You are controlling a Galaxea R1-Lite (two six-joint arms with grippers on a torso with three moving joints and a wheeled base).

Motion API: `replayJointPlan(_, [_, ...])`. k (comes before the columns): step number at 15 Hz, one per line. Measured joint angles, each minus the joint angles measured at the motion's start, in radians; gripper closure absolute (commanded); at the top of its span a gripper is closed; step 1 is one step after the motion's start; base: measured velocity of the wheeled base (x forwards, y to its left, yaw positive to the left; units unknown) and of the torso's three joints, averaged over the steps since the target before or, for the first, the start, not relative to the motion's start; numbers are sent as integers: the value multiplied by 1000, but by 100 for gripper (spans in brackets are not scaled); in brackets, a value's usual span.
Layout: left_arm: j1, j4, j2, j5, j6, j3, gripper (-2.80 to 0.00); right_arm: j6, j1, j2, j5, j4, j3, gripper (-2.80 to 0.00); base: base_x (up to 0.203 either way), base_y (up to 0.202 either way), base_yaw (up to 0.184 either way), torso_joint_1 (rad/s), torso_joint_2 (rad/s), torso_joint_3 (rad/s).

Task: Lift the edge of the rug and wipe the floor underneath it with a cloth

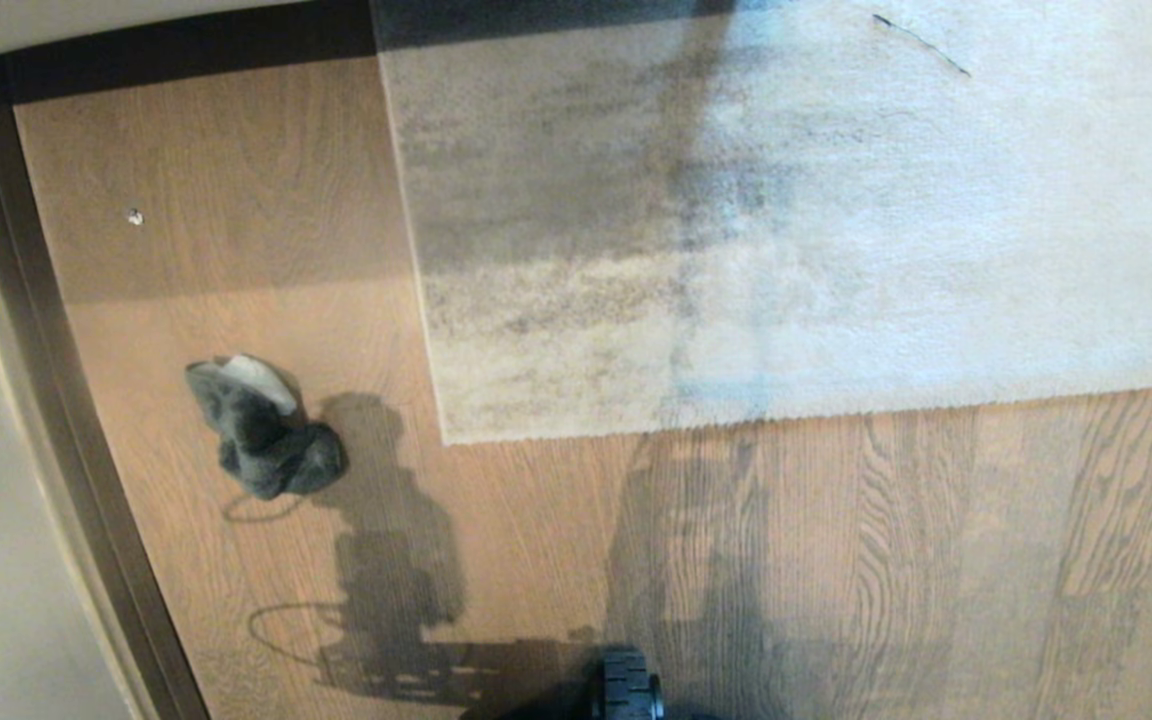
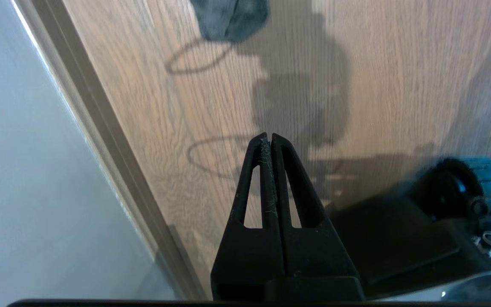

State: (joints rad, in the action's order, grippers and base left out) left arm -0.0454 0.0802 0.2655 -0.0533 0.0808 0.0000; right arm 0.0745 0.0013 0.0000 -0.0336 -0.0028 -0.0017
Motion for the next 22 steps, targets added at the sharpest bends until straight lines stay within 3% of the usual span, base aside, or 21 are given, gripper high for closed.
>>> replayJointPlan(3, [47,-55,-79,23,-5,0,0,0,0,0,0,0,0,0,0,0,0,0,0,0])
replayJointPlan(8, [47,-67,-235,33,-15,0,0,0,0,0,0,0,0,0,0,0,0,0,0,0])
replayJointPlan(22, [48,-68,-265,35,-40,0,0,0,0,0,-1,0,0,0,0,0,0,0,0,0])
